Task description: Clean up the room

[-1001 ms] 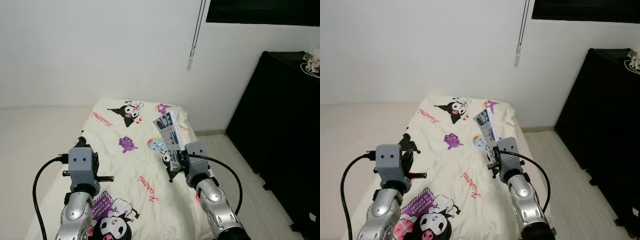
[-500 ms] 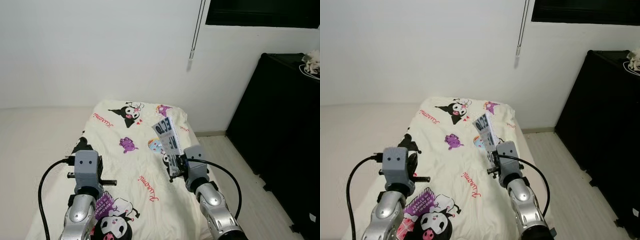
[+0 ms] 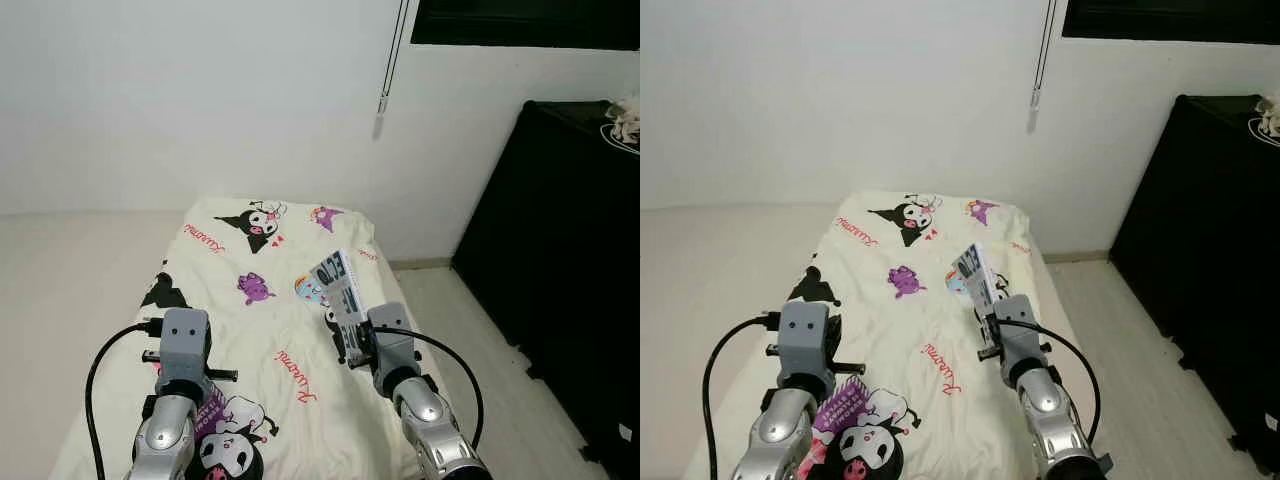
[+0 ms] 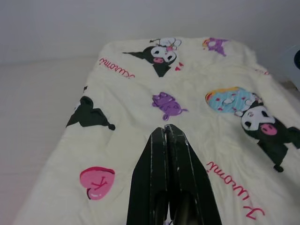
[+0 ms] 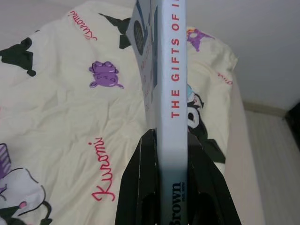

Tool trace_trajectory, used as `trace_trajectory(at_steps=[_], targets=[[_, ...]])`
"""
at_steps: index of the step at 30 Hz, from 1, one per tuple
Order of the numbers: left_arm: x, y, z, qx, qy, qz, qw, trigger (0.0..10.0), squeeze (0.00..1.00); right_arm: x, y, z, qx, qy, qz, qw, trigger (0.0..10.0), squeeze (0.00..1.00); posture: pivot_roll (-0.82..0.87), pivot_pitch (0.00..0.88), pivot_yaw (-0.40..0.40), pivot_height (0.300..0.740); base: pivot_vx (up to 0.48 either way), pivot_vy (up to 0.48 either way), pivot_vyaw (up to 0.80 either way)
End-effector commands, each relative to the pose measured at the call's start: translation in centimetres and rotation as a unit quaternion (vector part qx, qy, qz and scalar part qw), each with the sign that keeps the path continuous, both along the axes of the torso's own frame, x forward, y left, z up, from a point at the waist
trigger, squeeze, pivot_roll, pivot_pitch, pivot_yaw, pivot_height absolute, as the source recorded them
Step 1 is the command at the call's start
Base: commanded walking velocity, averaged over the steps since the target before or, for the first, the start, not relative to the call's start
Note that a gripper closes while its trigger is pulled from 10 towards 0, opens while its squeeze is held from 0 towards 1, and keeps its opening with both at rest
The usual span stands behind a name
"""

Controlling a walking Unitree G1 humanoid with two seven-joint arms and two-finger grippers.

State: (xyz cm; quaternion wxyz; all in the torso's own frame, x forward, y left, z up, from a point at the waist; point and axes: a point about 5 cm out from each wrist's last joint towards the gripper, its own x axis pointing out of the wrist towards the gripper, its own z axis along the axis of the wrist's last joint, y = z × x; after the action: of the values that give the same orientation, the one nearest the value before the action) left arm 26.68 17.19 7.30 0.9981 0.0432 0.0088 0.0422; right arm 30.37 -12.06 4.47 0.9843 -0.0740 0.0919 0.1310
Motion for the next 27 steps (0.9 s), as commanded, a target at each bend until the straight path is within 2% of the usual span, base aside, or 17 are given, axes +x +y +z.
trace_trajectory(at_steps=[1,27], targets=[[0.04,-0.26,-0.31,0.005,0.004,-0.005,1.0,10.0,0.0,0.3,-0.16,0.51,0.004,-0.018,-0.001,1.0,10.0,0.0,0.06,0.006,-0.054,0.74,0.0,0.0,-0.8],[-0.33,0.43,-0.41,0.025,0.0,0.002,1.0,10.0,0.0,0.53,0.16,0.42,0.008,-0.015,0.005,1.0,10.0,0.0,0.07,0.008,-0.064,0.74,0.0,0.0,-0.8]])
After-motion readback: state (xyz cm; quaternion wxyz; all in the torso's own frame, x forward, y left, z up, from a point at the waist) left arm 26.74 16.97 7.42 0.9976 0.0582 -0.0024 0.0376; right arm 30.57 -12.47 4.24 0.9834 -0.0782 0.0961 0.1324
